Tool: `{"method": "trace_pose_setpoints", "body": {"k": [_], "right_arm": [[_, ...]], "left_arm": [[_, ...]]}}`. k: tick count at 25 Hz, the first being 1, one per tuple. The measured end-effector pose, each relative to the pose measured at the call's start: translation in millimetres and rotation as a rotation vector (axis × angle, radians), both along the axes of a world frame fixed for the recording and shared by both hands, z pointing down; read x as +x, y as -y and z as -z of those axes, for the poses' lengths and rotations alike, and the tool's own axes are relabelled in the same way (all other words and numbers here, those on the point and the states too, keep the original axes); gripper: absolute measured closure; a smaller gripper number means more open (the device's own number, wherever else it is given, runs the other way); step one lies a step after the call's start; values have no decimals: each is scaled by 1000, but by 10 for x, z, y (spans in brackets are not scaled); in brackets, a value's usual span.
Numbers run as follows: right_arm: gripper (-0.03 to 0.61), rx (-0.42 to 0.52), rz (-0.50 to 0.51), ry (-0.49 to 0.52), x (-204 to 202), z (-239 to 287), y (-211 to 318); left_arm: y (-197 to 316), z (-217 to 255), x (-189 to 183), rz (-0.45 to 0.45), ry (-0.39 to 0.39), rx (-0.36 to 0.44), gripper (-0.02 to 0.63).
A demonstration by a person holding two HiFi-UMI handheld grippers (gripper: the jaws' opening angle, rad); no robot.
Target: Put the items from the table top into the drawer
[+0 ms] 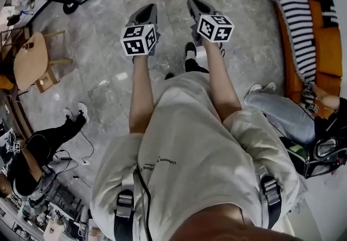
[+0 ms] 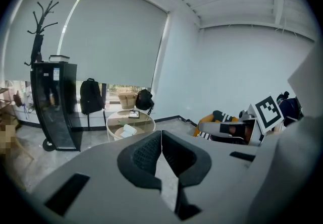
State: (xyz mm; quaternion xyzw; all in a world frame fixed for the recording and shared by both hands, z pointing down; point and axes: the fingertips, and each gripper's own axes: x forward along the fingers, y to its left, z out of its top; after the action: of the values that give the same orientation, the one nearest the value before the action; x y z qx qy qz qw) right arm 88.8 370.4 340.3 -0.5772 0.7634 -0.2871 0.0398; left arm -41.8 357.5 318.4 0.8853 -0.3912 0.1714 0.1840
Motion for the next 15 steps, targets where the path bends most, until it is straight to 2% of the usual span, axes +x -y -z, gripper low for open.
{"method": "trace_pose_setpoints", "body": {"k": [7, 15], "right_arm": [[545, -12, 38, 37, 561, -100, 697], [545, -33, 61, 51, 970, -265, 995]], "left_arm": [[615, 10, 359, 68, 34, 10, 592], [857, -186, 701, 102, 34, -23, 592]]}}
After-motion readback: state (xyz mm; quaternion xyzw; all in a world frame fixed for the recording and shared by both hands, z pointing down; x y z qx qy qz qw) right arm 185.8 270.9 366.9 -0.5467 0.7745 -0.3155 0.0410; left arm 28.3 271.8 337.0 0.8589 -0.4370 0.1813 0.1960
